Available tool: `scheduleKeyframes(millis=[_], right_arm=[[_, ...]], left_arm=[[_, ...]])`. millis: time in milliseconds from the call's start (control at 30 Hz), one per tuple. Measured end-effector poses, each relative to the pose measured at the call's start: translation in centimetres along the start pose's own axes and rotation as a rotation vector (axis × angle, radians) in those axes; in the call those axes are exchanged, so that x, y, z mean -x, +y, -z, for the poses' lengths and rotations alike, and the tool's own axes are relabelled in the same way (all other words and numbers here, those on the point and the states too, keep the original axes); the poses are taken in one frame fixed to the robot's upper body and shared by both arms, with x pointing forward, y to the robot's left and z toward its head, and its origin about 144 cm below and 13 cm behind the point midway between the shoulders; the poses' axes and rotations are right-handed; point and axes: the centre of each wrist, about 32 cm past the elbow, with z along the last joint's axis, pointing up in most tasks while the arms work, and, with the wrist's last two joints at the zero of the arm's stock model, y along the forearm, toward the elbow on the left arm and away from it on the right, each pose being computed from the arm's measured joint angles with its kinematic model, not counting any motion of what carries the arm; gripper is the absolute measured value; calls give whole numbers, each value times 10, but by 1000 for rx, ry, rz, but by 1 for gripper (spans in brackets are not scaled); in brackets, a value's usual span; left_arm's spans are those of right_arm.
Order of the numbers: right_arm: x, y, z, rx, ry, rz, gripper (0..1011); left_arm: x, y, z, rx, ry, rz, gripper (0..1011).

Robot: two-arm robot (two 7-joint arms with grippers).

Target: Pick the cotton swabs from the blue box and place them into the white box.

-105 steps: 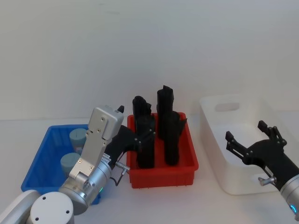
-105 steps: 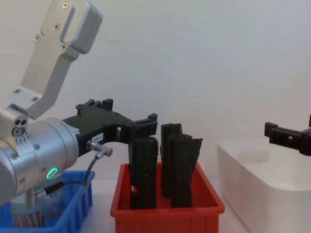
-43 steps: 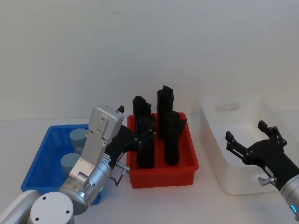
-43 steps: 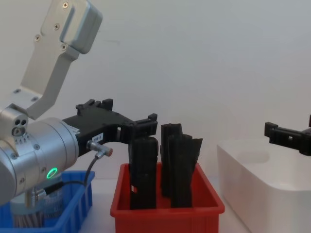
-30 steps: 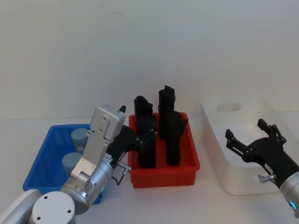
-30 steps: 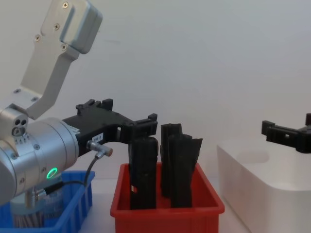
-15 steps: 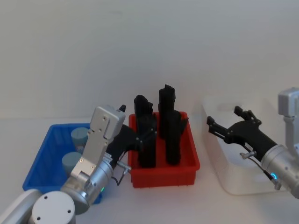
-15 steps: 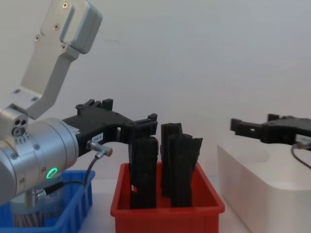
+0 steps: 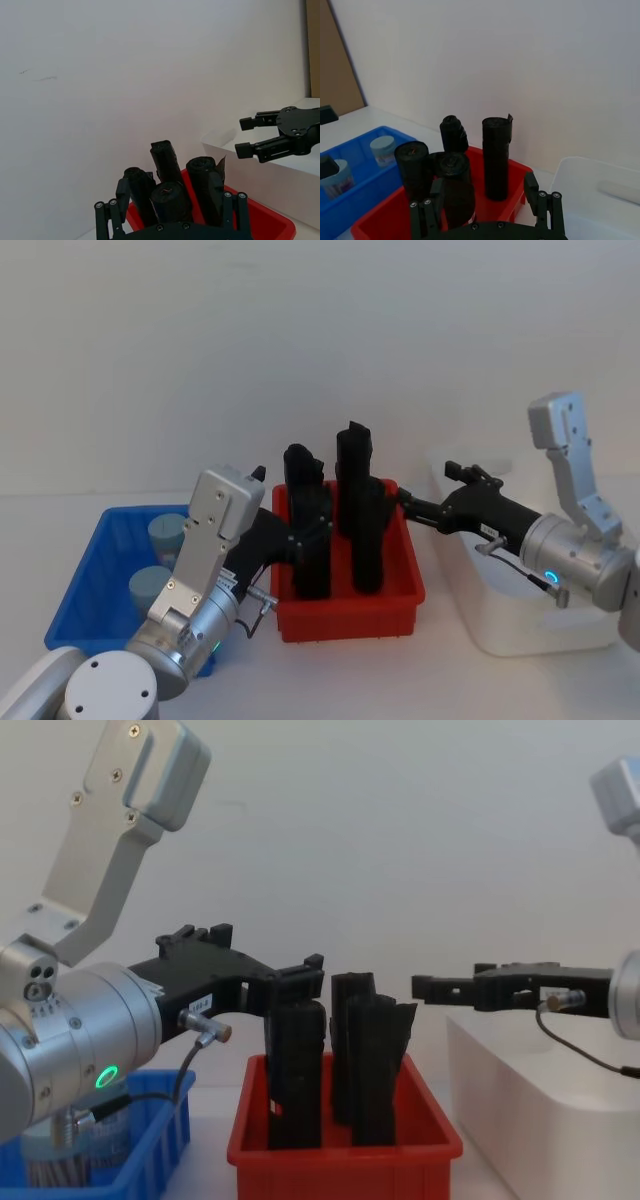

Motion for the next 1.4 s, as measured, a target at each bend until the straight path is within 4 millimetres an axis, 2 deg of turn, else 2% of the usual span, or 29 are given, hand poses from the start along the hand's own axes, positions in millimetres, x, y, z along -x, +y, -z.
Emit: scheduleKeyframes(millis=[400,733,1400], right_arm=[[-10,9,-15,101,-58,-47,1001],[-7,20,-19,117,-73,-59,1002],[7,53,-10,146,-99,-117,1002]], left_arm=[[0,0,0,0,0,0,1000],[0,0,0,0,0,0,1000],[0,0,0,0,0,0,1000]])
